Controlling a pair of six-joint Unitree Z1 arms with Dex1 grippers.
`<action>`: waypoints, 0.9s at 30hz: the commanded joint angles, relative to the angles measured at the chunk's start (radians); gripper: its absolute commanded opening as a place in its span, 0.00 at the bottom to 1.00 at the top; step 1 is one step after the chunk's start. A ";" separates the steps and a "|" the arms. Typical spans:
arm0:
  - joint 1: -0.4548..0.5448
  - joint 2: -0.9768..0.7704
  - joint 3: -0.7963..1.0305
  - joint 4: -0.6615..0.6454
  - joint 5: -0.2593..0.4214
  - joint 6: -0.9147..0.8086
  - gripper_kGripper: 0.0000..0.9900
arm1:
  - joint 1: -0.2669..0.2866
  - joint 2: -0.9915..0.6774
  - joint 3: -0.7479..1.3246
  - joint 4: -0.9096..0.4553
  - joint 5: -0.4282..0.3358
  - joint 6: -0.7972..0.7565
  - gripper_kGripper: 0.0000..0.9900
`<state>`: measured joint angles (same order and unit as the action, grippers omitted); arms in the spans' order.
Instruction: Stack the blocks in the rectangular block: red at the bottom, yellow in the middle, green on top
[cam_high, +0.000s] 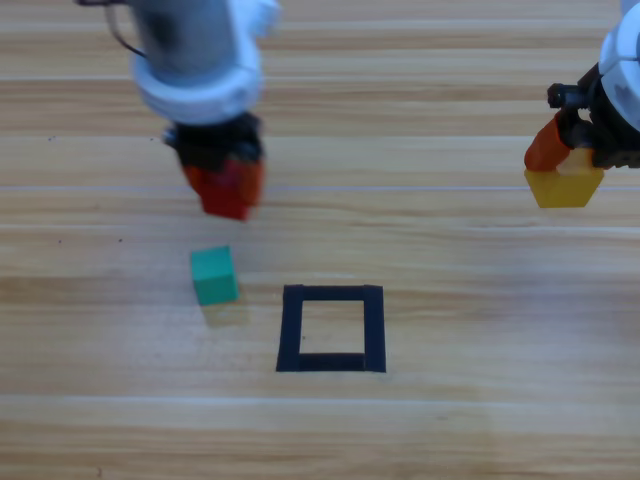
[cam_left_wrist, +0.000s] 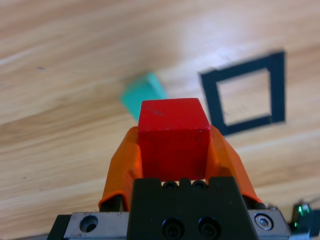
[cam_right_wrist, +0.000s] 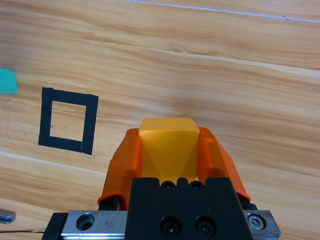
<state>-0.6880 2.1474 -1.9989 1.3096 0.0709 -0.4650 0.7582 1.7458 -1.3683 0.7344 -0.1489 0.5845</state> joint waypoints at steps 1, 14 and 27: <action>-0.200 0.022 0.008 -0.004 0.012 -0.035 0.00 | 0.027 0.003 0.028 0.019 -0.004 -0.006 0.07; -0.249 0.019 0.034 -0.003 0.070 -0.414 0.00 | 0.027 0.035 0.025 0.017 0.002 -0.017 0.07; -0.254 0.124 0.014 0.000 0.017 -0.665 0.00 | 0.027 0.054 0.021 0.017 -0.004 -0.023 0.07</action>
<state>-0.9177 2.2075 -1.9837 1.3096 0.1211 -1.1156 0.7582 1.7507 -1.3683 0.7345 -0.1489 0.5710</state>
